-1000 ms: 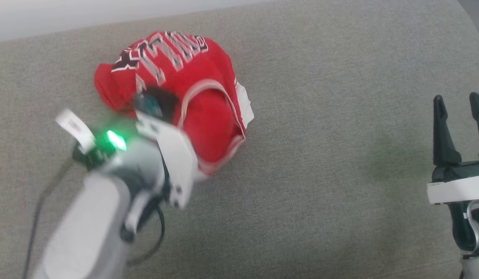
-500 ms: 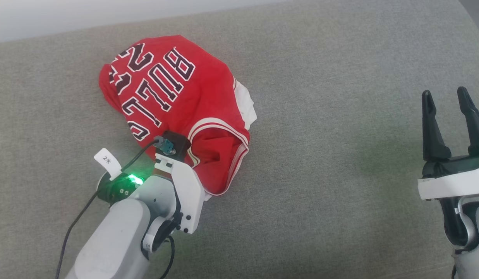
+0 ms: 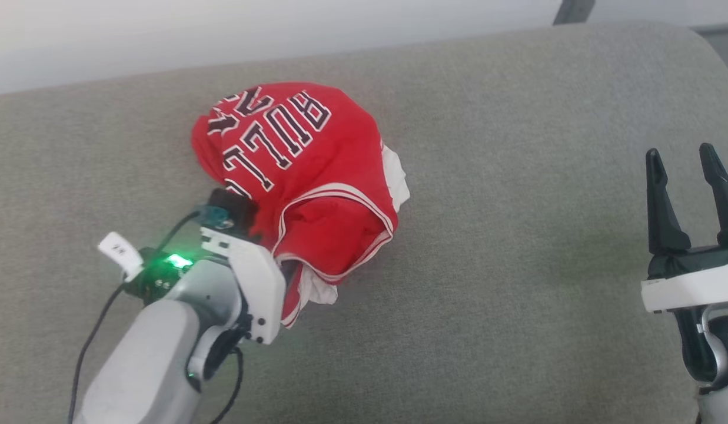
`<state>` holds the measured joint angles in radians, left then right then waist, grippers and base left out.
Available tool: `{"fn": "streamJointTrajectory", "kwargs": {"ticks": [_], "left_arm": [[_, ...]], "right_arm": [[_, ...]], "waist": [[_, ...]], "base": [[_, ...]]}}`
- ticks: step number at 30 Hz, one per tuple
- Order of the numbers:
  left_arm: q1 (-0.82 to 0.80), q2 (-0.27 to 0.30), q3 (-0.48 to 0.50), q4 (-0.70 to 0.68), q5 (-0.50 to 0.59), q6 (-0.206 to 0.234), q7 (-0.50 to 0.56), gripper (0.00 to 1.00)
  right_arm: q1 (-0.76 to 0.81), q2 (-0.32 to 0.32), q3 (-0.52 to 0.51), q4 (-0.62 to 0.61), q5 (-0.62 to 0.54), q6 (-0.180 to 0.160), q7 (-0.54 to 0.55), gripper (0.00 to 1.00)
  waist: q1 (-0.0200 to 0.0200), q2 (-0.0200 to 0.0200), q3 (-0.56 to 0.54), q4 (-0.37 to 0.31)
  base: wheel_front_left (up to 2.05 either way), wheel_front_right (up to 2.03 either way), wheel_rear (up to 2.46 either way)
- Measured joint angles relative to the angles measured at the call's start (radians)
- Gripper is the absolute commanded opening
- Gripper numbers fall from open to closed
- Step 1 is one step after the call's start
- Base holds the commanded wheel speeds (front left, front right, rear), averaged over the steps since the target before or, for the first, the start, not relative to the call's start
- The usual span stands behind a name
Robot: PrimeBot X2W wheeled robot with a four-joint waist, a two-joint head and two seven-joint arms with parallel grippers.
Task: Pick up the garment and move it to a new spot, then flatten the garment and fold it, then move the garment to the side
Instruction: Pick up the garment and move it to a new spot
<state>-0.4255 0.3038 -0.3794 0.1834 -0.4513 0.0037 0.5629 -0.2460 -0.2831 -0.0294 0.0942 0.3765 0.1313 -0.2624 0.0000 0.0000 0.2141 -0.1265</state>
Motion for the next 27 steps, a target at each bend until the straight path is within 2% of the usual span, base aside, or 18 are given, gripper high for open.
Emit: {"fn": "streamJointTrajectory", "kwargs": {"ticks": [2,7,10,22,27], "left_arm": [[0.014,0.015,0.013,-0.022,-0.015,-0.018,-0.034,1.00],[0.064,0.044,0.065,-0.054,-0.032,-0.011,-0.127,1.00],[0.101,0.065,0.087,-0.076,-0.031,-0.025,-0.206,1.00],[0.276,0.106,0.242,-0.090,-0.072,-0.026,-0.527,1.00],[0.353,0.119,0.305,-0.090,-0.094,-0.016,-0.611,1.00]], "right_arm": [[0.007,-0.001,-0.005,0.001,-0.004,0.000,0.000,1.00],[0.040,-0.001,-0.023,0.002,-0.018,0.000,0.000,1.00],[0.060,0.000,-0.031,0.003,-0.025,0.000,0.000,1.00],[0.124,0.006,-0.044,0.007,-0.043,0.000,0.000,1.00],[0.146,0.009,-0.045,0.009,-0.043,0.000,0.000,1.00]], "waist": [[0.0000,0.0000,-0.016,0.010],[0.0000,0.0000,-0.060,0.042],[0.0000,0.0000,-0.086,0.061],[0.0000,0.0000,-0.167,0.135],[0.0000,0.0001,-0.195,0.157]], "base": [[0.00,0.00,0.00],[0.00,0.00,0.00],[0.00,0.00,0.00],[0.00,0.00,0.00],[0.00,0.00,0.00]]}}
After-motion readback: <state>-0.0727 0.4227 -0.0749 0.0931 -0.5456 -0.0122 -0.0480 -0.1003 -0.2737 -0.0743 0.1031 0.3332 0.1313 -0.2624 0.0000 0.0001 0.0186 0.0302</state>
